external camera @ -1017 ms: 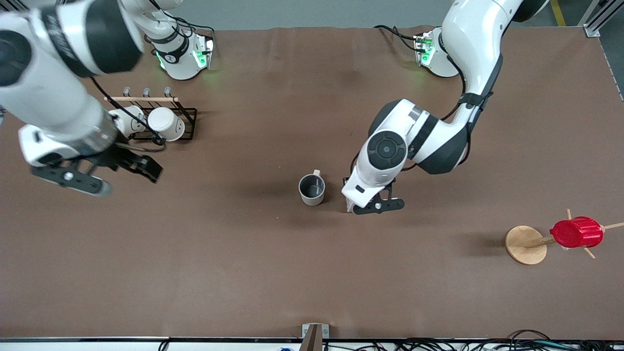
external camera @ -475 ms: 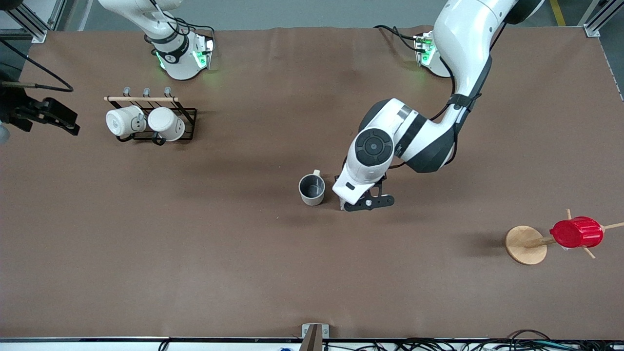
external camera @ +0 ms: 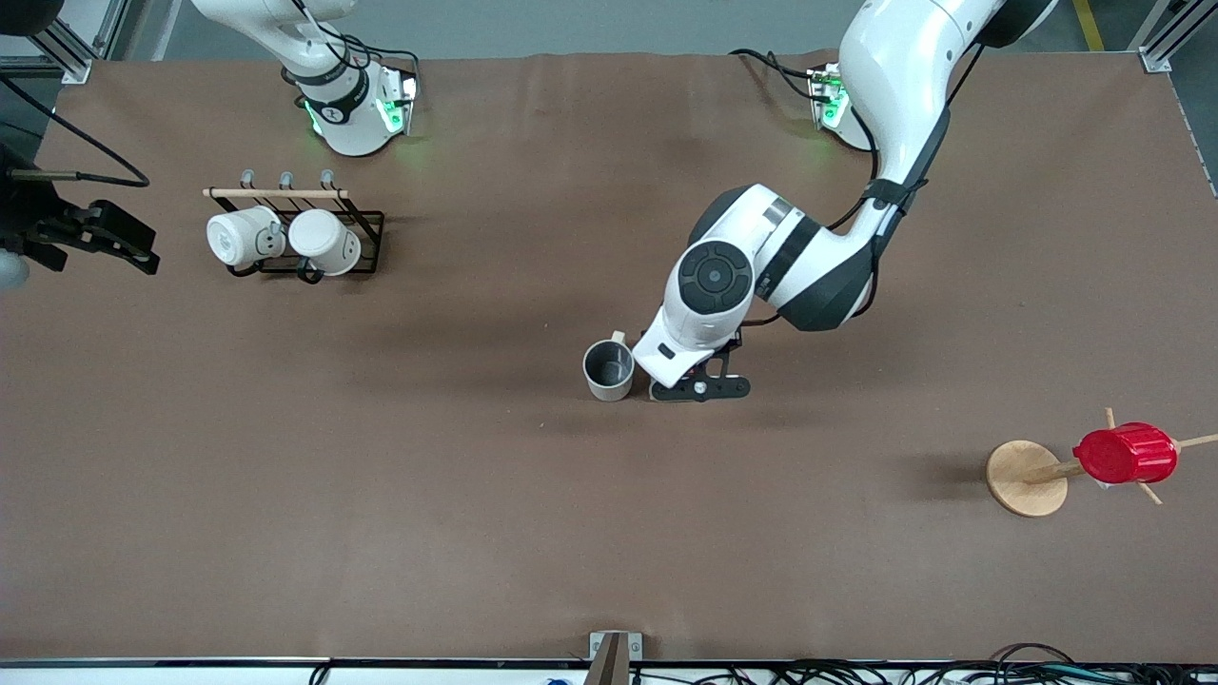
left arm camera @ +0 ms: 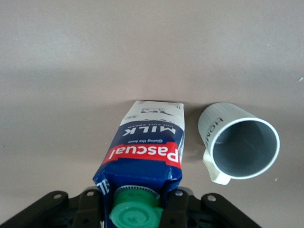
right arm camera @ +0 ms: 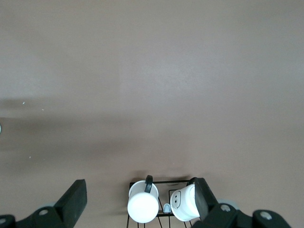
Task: Place cup and milk on table
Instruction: 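Lower the milk carton beside the grey mug with the left gripper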
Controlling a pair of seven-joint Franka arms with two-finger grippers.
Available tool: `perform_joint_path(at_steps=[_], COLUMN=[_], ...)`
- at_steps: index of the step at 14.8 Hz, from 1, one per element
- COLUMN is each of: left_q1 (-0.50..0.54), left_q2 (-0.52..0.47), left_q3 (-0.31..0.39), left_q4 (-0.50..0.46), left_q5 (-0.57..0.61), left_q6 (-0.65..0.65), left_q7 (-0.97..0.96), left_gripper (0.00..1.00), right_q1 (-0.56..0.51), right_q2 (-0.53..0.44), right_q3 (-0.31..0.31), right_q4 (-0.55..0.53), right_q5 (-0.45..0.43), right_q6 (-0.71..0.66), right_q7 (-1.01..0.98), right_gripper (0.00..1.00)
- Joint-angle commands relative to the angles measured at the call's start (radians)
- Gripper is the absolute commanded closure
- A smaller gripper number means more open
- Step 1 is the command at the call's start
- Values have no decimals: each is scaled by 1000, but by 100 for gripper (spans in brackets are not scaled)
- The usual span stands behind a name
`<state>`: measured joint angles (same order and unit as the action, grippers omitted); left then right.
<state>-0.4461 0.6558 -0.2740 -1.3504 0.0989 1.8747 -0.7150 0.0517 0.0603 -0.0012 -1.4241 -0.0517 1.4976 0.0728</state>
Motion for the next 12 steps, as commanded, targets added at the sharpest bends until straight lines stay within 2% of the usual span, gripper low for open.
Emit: perform_joint_path(at_steps=[1,4,5,6,7,8,9,12], left_q1=[-2,-5,-8,-8,-8,-8,-6,1], left_q2=[7,10,16,19,21,19,16,-5], left_q3=[-2,-2,-2,-2,-2,-2,-2,-2], left_q4=[5,4,5,5,5,7,7,11], left_q5=[-16,-18,-16,-15,-11,-11,-10,-11], left_q6=[-5,-5,-5,-5,-5,-5,-5,-5], left_q7=[17,19,19,17,20,20,19,19], left_gripper=[90,86,80,46,17,6,0,0], right_q1=[-6,-7,-7,-6,-6,-6,-6,-6], right_q2=[-19,-19,-19,-19,-19,-19,-19,-19], right_q3=[-3,-5,-8,-8,-8,-9,-11,-11], right_q4=[-22,-22,-22,-22,-22,-22,-22,-22], right_q5=[21,21,21,21,21,21,21,21], right_q6=[13,10,7,6,6,7,6,3], right_q7=[-13,-15,-15,-15,-15,-15,-13,-13], right_gripper=[0,0,0,0,0,0,0,0])
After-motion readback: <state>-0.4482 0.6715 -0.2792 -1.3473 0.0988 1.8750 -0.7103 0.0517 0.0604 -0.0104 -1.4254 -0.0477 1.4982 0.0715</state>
